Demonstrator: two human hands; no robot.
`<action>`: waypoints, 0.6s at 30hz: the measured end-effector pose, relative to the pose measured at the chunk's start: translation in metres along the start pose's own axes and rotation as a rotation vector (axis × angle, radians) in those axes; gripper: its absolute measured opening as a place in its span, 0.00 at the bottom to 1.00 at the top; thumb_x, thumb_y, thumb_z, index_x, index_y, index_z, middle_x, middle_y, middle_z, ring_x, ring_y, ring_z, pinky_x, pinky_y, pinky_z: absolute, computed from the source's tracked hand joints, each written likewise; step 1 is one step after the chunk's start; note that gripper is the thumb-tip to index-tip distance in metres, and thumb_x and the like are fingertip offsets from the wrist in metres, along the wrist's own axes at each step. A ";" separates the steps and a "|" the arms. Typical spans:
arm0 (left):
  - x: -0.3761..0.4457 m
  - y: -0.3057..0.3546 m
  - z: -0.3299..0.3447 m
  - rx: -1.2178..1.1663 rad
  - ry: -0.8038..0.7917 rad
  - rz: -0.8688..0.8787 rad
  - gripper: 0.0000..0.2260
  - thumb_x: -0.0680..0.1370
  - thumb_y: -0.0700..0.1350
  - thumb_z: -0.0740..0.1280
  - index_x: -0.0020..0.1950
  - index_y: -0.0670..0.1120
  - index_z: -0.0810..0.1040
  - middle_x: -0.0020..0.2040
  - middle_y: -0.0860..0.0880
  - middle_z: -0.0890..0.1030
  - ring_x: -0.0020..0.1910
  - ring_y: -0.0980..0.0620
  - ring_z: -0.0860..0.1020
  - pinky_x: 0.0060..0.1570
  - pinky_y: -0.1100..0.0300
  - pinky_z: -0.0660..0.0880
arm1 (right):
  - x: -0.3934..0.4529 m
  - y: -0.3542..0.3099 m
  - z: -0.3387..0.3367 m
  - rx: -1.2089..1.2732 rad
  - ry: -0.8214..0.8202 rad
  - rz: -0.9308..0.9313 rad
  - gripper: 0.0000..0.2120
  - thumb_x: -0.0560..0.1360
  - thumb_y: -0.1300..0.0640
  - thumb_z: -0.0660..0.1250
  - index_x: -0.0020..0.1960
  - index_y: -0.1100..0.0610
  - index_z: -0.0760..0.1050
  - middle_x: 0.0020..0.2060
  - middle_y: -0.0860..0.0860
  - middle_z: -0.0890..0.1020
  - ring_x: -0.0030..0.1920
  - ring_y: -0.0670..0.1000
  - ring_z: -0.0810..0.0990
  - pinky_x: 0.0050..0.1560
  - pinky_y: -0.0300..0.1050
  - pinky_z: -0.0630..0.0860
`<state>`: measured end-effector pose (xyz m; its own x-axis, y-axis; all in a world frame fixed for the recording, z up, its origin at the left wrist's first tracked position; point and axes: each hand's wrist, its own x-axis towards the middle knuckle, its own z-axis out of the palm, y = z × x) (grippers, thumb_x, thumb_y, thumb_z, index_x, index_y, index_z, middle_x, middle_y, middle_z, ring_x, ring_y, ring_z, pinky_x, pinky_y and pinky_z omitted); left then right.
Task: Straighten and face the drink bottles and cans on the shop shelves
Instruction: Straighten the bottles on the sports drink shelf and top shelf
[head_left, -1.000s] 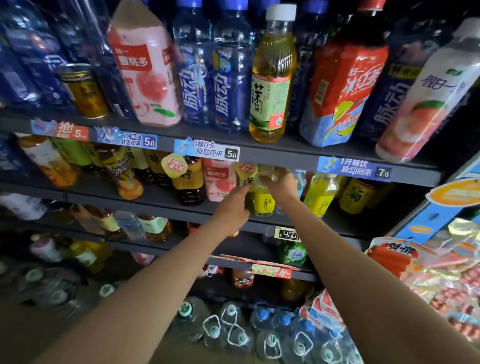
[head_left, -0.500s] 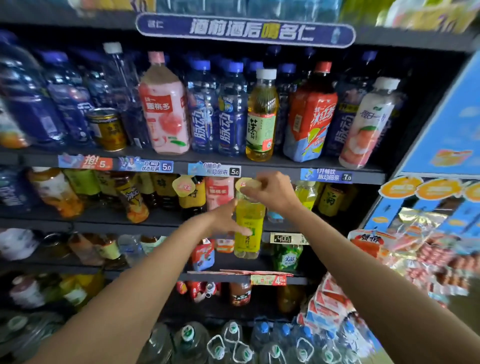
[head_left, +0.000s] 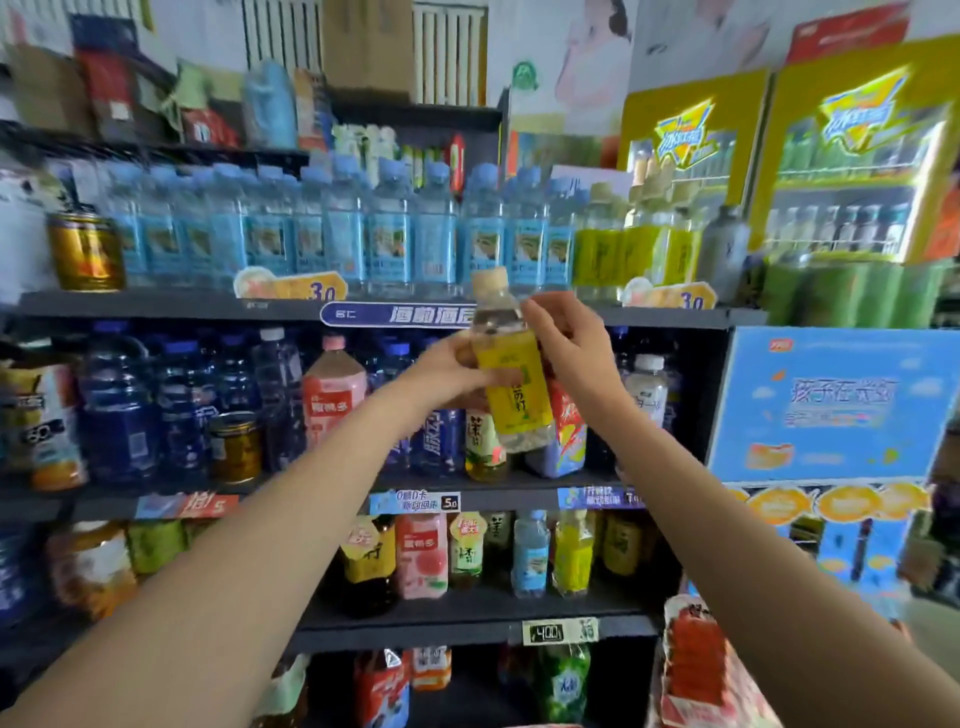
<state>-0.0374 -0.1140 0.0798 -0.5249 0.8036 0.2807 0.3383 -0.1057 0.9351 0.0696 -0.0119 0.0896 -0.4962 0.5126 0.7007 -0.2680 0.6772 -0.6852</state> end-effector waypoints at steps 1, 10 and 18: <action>0.011 0.016 0.003 -0.008 0.029 0.041 0.19 0.70 0.40 0.73 0.58 0.49 0.74 0.48 0.50 0.82 0.43 0.53 0.81 0.40 0.62 0.79 | 0.006 0.003 -0.009 0.009 0.016 0.002 0.11 0.79 0.52 0.62 0.56 0.57 0.75 0.49 0.49 0.80 0.49 0.47 0.77 0.47 0.36 0.72; 0.126 0.107 0.067 0.188 0.244 0.290 0.33 0.73 0.45 0.72 0.73 0.43 0.60 0.65 0.45 0.72 0.62 0.46 0.74 0.57 0.55 0.73 | 0.103 0.015 -0.087 -0.363 0.022 -0.109 0.26 0.73 0.60 0.70 0.67 0.61 0.65 0.58 0.55 0.77 0.54 0.54 0.78 0.48 0.42 0.73; 0.218 0.084 0.104 0.419 0.356 0.244 0.27 0.72 0.48 0.73 0.67 0.42 0.69 0.63 0.42 0.75 0.62 0.44 0.73 0.60 0.52 0.71 | 0.187 0.068 -0.116 -0.666 -0.044 -0.073 0.18 0.75 0.61 0.66 0.63 0.65 0.69 0.57 0.59 0.78 0.58 0.59 0.76 0.54 0.48 0.70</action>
<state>-0.0421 0.1138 0.1969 -0.5980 0.5322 0.5992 0.7229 0.0353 0.6900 0.0540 0.1912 0.1974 -0.5336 0.4407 0.7219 0.2579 0.8977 -0.3574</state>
